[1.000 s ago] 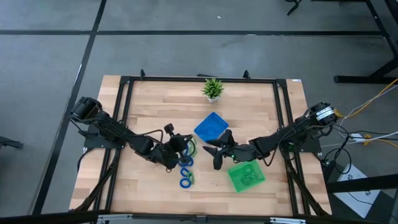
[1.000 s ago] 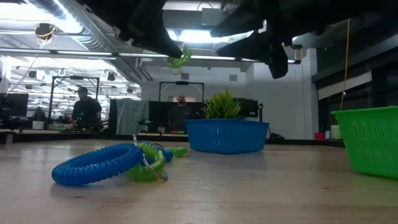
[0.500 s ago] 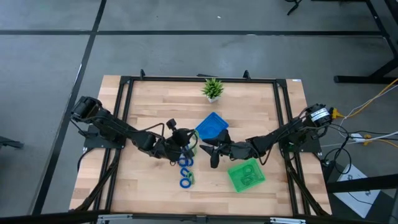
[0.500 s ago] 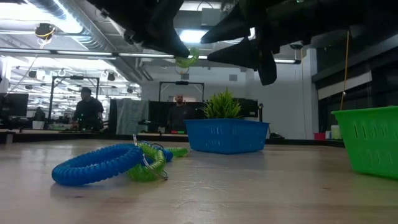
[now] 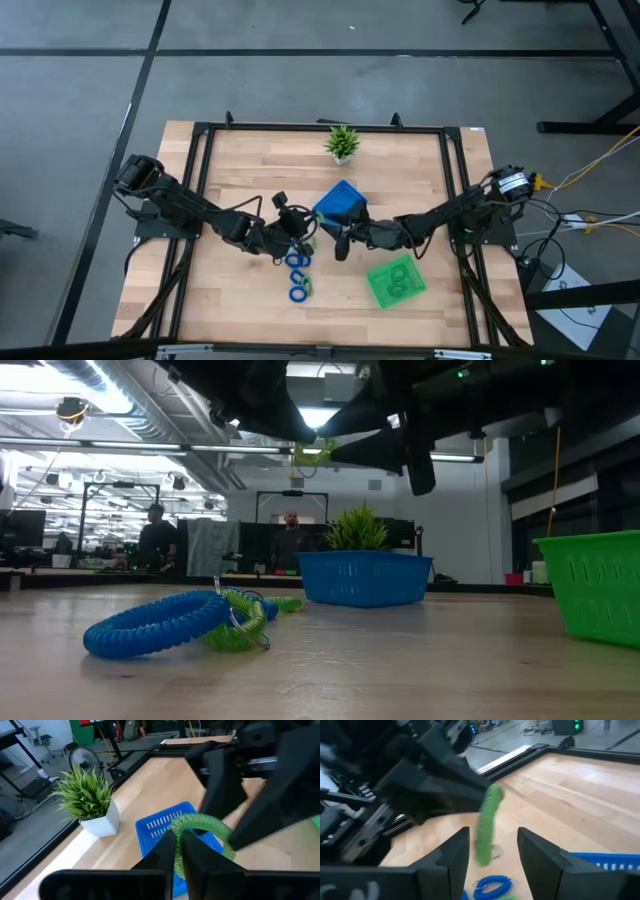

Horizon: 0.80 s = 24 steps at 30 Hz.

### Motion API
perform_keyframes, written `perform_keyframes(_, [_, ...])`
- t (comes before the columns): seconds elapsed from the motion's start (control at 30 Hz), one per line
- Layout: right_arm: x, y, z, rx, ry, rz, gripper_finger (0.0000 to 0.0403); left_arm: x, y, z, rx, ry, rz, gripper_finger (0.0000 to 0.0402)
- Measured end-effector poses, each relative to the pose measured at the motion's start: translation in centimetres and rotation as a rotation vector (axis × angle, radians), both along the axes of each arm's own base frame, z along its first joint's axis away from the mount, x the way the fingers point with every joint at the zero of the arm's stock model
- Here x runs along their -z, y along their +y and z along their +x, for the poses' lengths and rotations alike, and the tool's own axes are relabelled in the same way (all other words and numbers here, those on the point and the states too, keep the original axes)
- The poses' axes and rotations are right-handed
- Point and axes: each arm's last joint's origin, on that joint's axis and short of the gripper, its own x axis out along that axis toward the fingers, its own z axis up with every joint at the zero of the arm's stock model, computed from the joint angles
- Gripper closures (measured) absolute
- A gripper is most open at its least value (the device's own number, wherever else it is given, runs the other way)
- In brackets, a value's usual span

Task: Sort spring keychains
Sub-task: Put the green spring keychain into the green bin

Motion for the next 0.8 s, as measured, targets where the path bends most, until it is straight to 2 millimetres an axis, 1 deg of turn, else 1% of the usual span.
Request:
perform_keyframes(0.13, [0.02,-0.19,0.04,0.005,0.004,-0.007,0.0241,-0.02,0.0,0.02,0.001,-0.003,-0.002,0.0388])
perform_keyframes(0.23, [0.05,-0.13,0.03,0.0,0.011,-0.019,0.0259,-0.01,-0.06,0.06,0.025,0.002,-0.011,0.0385])
perform_keyframes(0.33, [0.12,-0.11,0.03,-0.009,0.019,-0.02,0.0292,0.04,-0.16,0.11,0.061,0.011,-0.03,0.0379])
perform_keyframes(0.5, [0.14,-0.11,0.03,-0.011,0.022,-0.023,0.036,0.08,-0.25,0.14,0.091,0.018,-0.045,0.0369])
perform_keyframes(0.57, [0.15,-0.06,0.03,-0.027,0.027,-0.033,0.038,0.09,-0.27,0.15,0.1,0.021,-0.05,0.0366])
perform_keyframes(0.73, [0.22,0.04,0.04,-0.059,0.036,-0.034,0.038,0.23,-0.32,0.11,0.122,0.04,-0.058,0.0357])
perform_keyframes(0.8, [0.34,0.06,0.02,-0.062,0.046,-0.031,0.0371,0.31,-0.35,0.05,0.144,0.056,-0.067,0.0354])
